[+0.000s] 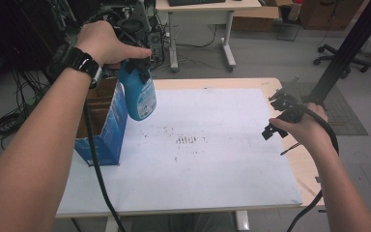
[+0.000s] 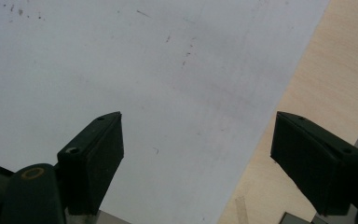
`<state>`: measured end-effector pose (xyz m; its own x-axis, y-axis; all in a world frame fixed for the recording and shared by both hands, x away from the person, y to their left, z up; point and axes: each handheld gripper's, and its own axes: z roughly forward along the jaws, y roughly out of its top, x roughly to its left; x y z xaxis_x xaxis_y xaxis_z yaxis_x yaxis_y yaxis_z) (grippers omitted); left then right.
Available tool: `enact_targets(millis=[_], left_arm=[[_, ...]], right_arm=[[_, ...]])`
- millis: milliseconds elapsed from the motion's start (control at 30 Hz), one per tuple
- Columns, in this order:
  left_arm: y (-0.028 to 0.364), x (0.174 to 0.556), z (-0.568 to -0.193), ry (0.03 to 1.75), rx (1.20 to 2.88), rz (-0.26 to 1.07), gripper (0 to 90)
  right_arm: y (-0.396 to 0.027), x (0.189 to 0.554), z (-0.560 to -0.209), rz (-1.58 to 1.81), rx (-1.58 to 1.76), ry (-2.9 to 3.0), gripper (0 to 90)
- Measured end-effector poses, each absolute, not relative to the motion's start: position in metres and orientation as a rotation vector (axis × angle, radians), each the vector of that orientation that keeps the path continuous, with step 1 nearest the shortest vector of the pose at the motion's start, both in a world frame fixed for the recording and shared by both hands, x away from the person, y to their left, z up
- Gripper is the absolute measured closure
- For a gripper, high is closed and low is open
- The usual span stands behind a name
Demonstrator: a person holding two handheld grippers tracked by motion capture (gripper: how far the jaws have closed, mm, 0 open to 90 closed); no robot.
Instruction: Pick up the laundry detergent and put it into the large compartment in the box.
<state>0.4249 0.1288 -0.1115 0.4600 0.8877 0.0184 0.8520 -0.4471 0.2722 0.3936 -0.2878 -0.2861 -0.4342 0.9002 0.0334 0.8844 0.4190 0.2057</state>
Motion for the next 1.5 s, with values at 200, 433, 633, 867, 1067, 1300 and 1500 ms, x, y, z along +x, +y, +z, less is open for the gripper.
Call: enact_targets(millis=[200, 433, 633, 867, 1067, 1300, 1500], left_arm=[[0.148, 0.427, -0.107, 1.592, 2.430, 0.237, 37.6], [0.174, 0.429, -0.104, 1.671, 2.371, 0.234, 37.6], [0.192, 0.429, -0.103, 1.746, 2.332, 0.263, 37.6], [0.211, 0.428, -0.102, 1.821, 2.270, 0.264, 37.6], [0.227, 0.427, -0.103, 1.866, 2.237, 0.277, 37.6], [0.241, 0.427, -0.105, 1.929, 2.206, 0.302, 37.6], [0.248, 0.427, -0.110, 1.963, 2.193, 0.318, 37.6]], right_arm=[[-0.289, 0.394, -0.287, 0.295, 1.621, 2.579, 17.1], [-0.290, 0.394, -0.286, 0.296, 1.625, 2.576, 17.1], [-0.292, 0.394, -0.286, 0.293, 1.629, 2.574, 17.1], [-0.293, 0.394, -0.286, 0.294, 1.630, 2.573, 17.1], [-0.293, 0.394, -0.286, 0.293, 1.632, 2.572, 17.1], [-0.294, 0.394, -0.285, 0.290, 1.634, 2.571, 17.1], [-0.293, 0.395, -0.284, 0.290, 1.632, 2.570, 17.1]])
